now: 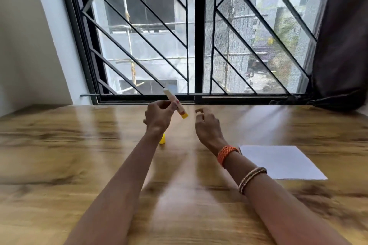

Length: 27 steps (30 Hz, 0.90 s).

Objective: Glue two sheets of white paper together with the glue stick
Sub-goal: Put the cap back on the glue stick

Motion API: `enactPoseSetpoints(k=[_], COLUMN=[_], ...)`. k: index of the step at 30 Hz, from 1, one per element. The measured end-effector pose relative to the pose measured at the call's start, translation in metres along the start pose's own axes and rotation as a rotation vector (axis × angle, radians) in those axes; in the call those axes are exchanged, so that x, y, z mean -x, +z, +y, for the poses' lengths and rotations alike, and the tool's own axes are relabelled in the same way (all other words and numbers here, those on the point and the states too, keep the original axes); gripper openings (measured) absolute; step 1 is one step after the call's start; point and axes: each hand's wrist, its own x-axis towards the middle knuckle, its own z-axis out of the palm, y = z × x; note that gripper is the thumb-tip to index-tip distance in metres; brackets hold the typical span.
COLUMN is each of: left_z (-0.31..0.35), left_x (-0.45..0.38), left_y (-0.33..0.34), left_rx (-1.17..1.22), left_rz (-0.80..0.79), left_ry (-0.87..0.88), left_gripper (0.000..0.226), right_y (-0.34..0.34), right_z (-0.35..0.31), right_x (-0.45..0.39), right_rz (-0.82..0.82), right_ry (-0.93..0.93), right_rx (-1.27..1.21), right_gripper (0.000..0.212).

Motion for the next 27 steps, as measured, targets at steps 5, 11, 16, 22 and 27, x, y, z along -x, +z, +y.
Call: enactPoseSetpoints(k=[5,11,16,22,27], left_z=[0.014,0.022,0.030,0.030,0.036], left_x=[0.023,0.034,0.033,0.036,0.041], left_y=[0.001,-0.002,-0.007,-0.009,-0.009], left_rx=[0.367,0.521,0.569,0.610,0.806], left_rz=[-0.149,-0.206,-0.227,-0.480,-0.620], left_ry=[-0.041,-0.183,-0.387,-0.430,-0.402], left_gripper=[0.022,0.024,0.026,0.031,0.026], right_y=[-0.012,-0.013,-0.018,-0.030,-0.028], right_z=[-0.023,-0.032,-0.020,-0.020,-0.027], right_x=[0.012,0.023,0.032,0.028,0.022], right_rz=[-0.194,-0.006,0.185,0.329,0.265], right_ry=[0.344,0.206,-0.826,-0.831,-0.461], right_rx=[-0.660,-0.773,0.318,0.397,-0.153], right_gripper=[0.032,0.009,0.012,0.006,0.026])
